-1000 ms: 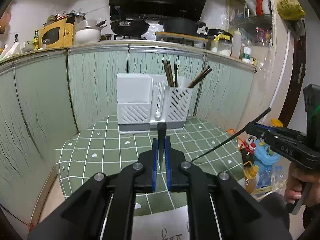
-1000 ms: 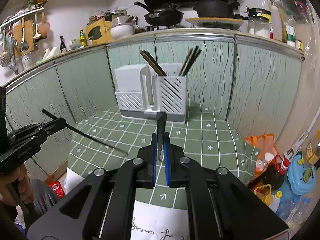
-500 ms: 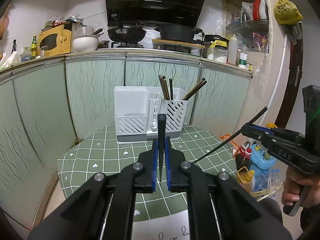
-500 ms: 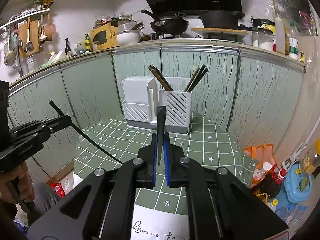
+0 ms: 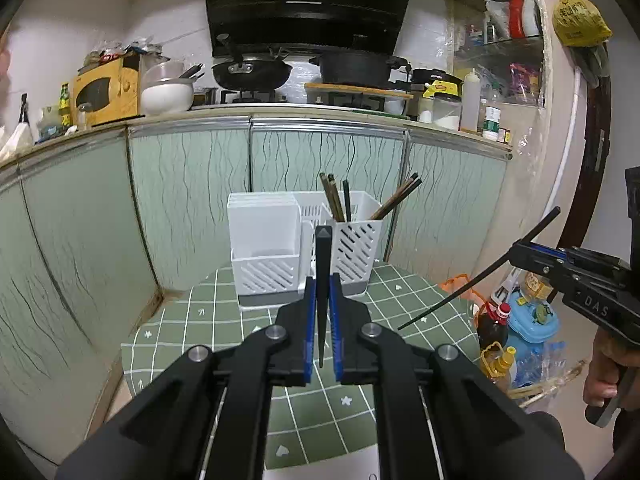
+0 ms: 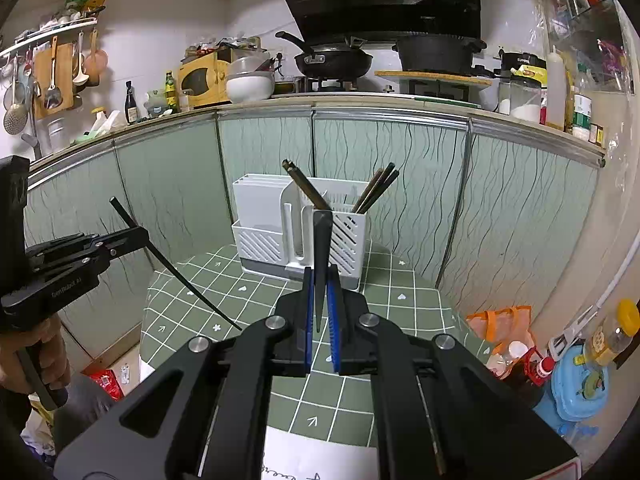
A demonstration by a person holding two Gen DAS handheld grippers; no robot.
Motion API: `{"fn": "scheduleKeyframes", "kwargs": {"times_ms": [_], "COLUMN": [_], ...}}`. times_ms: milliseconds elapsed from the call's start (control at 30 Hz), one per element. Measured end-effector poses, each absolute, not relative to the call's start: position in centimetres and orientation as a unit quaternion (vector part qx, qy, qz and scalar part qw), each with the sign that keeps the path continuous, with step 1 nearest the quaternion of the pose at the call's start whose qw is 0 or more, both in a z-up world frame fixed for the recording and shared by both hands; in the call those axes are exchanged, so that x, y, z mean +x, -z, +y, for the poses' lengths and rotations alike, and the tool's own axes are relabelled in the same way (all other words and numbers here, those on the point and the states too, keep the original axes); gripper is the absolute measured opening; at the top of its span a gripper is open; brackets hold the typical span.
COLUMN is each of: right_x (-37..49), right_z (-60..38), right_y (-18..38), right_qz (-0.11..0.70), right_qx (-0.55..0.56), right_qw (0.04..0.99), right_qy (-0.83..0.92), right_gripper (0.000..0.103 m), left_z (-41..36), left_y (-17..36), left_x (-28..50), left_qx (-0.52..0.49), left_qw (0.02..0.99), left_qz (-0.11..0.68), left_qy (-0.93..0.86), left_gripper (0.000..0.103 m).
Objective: Organize utensils
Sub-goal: 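Lift both black chopsticks and carry them above the white holder, then lower both black chopsticks into the holder and open both tools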
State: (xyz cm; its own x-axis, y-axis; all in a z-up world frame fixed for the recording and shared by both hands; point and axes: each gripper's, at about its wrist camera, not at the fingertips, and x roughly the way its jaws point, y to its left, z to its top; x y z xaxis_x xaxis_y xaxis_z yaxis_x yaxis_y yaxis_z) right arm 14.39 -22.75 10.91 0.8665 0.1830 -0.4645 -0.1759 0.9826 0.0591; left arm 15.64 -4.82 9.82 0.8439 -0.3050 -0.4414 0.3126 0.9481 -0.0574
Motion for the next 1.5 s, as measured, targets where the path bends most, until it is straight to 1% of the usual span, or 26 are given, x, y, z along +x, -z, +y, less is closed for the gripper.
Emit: {"fn": "scheduleKeyframes", "kwargs": {"times_ms": [233,400,700,1067,1233,1500], "right_x": [15.6,17.1,21.9,28.0,30.5,34.2], "right_z": [-23.4,-24.0,-25.0,-26.3,-26.9,-26.6], "right_y": [-12.7,-14.8,-18.4,-20.4,-19.7,-16.9], "right_qz": [0.237,0.227,0.217,0.214,0.221,0.243], "right_qx": [0.007,0.012,0.014,0.018,0.021,0.024], "right_qw": [0.967,0.969,0.971,0.972,0.97,0.964], "right_qy": [-0.095,-0.097,-0.099,-0.098,-0.098,-0.109], "right_gripper": [0.006,0.006,0.006,0.006,0.006,0.006], "left_z": [-6.1,-6.7,-9.5,-12.4,-13.3,-13.7], "left_y": [-11.9,-14.0,-18.0,-21.1,-21.0,-17.0], "left_x": [16.9,19.5,23.4,29.8,32.5,36.2], "left_qx": [0.02,0.002,0.011,0.008,0.009,0.015], "left_qw": [0.96,0.957,0.96,0.961,0.96,0.955], "left_qz": [0.225,0.23,0.206,0.19,0.19,0.222], "left_qy": [0.168,0.177,0.189,0.202,0.203,0.199], "left_gripper": [0.006,0.006,0.006,0.006,0.006,0.007]}}
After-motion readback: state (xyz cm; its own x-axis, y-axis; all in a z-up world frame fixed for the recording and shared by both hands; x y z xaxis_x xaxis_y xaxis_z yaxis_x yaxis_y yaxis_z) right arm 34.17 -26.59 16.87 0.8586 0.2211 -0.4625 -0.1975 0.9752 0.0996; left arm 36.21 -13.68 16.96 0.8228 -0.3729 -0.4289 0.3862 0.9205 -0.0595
